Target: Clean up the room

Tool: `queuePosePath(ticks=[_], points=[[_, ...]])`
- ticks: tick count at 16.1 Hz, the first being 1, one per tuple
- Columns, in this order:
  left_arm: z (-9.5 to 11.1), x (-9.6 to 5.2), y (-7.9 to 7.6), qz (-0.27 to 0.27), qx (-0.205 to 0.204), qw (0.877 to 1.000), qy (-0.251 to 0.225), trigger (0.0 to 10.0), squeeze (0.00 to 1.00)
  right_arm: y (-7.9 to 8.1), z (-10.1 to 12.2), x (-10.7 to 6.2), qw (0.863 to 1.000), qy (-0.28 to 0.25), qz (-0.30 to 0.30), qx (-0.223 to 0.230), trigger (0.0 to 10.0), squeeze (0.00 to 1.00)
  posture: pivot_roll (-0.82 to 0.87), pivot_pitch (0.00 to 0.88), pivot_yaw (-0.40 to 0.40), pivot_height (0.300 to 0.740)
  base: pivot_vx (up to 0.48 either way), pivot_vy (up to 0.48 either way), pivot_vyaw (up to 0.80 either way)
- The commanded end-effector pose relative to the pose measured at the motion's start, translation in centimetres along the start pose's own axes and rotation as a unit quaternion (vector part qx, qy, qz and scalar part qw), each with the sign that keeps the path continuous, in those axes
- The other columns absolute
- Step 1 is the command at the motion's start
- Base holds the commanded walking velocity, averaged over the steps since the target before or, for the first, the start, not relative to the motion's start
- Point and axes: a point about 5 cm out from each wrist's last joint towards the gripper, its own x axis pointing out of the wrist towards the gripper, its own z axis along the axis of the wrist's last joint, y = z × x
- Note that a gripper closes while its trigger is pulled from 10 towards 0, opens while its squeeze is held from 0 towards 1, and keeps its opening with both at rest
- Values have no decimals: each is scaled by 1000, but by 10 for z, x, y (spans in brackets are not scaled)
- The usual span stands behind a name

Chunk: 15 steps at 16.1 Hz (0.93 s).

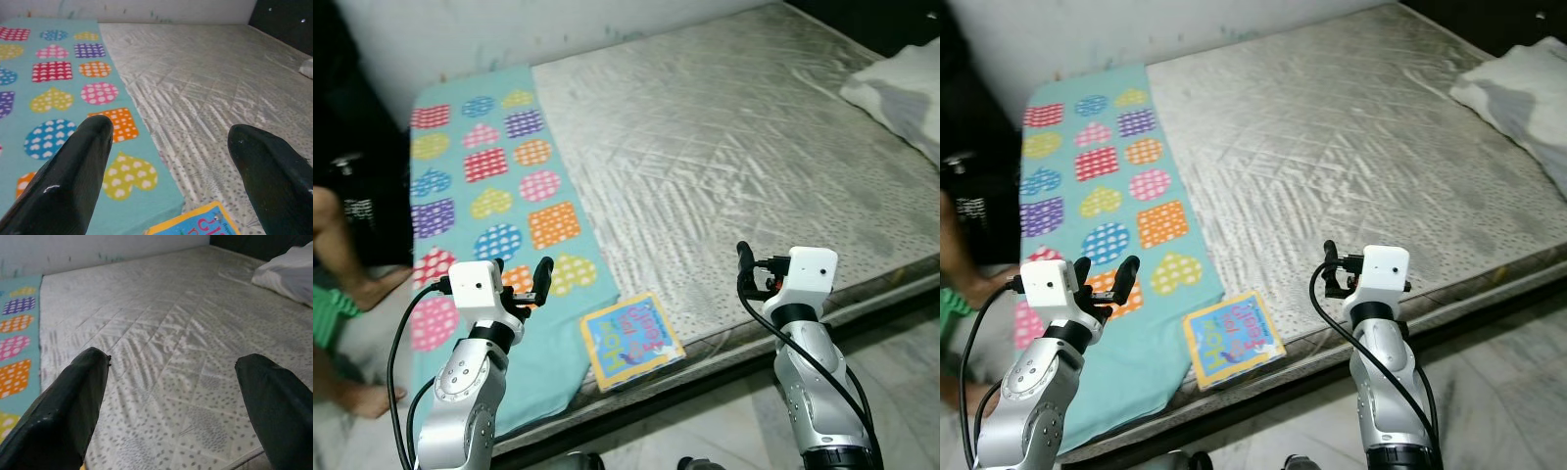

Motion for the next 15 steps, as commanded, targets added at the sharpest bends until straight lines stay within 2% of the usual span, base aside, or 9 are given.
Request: queuePosePath(ticks=[1, 3, 5, 8, 12, 15], points=[[-2, -3, 7, 11, 7, 1000, 4, 10000, 0, 4, -3, 0, 1000, -1, 1, 6, 10000, 0, -51, 122, 155, 740, 0, 0, 0], [0, 5, 5, 5, 12, 1000, -2, 10000, 0, 5, 1, 4, 1000, -13, -9, 19, 10000, 0, -63, 75, 171, 740, 0, 0, 0], [3, 19, 1, -6, 13, 1000, -10, 10000, 0, 8, 6, 12, 999, -28, -14, 25, 10000, 0, -81, 9, 186, 740, 0, 0, 0], [2, 35, 1, -12, 15, 1000, -18, 10000, 0, 9, 13, 23, 998, -51, -17, 29, 10000, 0, -113, 0, 193, 740, 0, 0, 0], [-11, 38, 2, -9, 20, 1000, -16, 10000, 0, 0, 15, 30, 997, -62, -31, 31, 10000, 0, -122, 0, 183, 740, 0, 0, 0], [-14, 34, 3, -4, 29, 999, -23, 10000, 0, -6, 9, 24, 997, -62, -26, 36, 10000, 0, -112, 0, 181, 740, 0, 0, -163]])
